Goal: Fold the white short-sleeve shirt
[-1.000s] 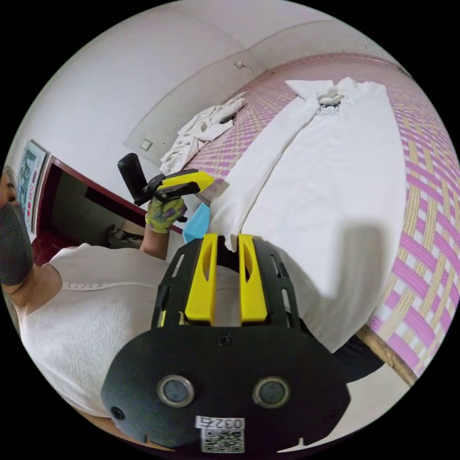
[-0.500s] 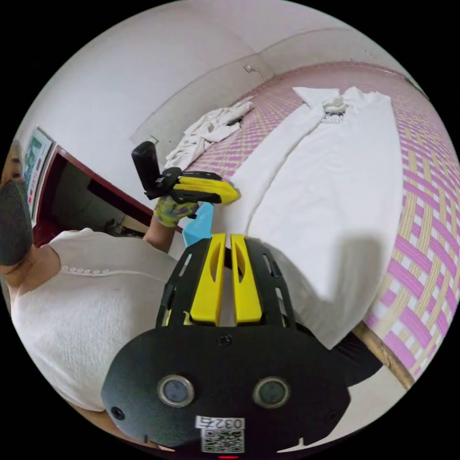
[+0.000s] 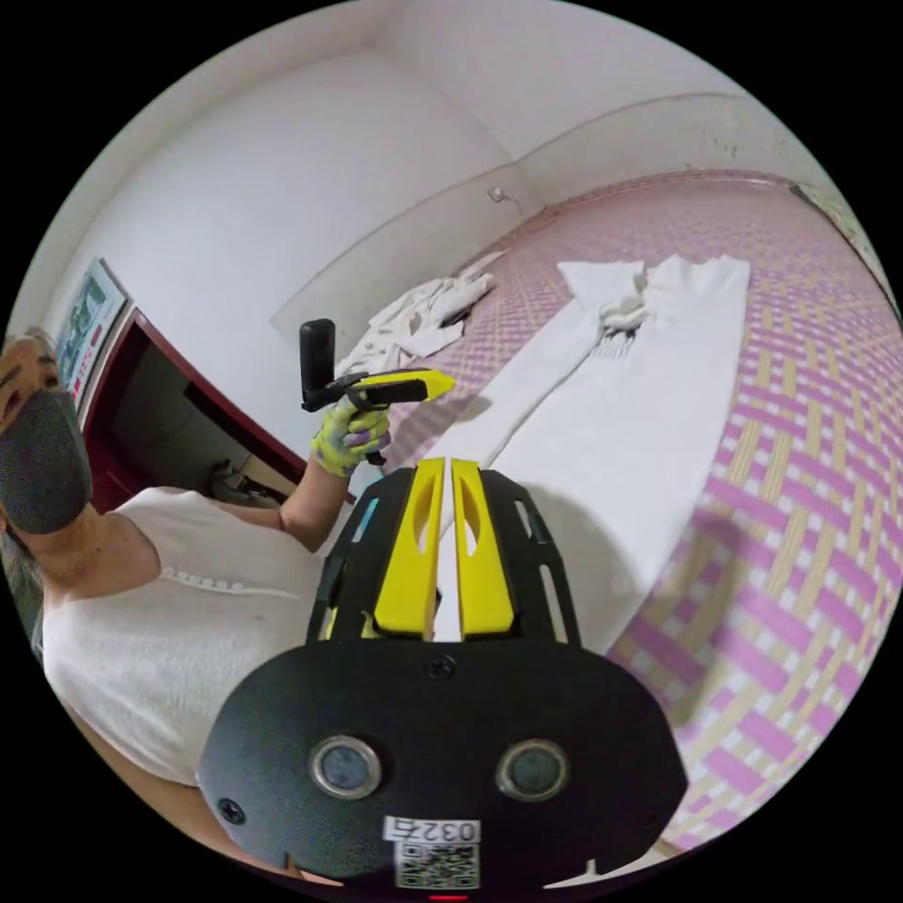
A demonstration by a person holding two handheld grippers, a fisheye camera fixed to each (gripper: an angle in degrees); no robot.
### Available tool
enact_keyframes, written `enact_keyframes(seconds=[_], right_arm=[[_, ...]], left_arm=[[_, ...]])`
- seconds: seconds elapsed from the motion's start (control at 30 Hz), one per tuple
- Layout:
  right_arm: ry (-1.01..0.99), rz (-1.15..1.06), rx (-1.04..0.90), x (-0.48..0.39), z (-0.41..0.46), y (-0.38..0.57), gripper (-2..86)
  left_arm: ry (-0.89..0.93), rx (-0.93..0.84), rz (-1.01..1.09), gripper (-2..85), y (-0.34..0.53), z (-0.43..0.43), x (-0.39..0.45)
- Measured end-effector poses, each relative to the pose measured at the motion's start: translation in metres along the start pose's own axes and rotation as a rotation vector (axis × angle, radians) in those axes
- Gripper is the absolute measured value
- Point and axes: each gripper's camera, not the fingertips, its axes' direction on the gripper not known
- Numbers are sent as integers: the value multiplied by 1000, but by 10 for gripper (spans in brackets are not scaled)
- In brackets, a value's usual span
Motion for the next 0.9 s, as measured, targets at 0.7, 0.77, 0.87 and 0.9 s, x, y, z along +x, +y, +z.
enact_keyframes(seconds=[0.7,0.77,0.87,0.9], right_arm=[[117,169,-58,102,66,-226,18],[142,77,-4,70,49,-220,18],[216,16,-44,44,37,-203,44],[237,55,-101,51,37,-200,67]], left_arm=[[238,342,-780,-9,-67,41,-259],[269,320,-752,-9,-71,42,-260],[333,287,-697,-9,-80,45,-260],[321,250,-690,-9,-84,47,-259]])
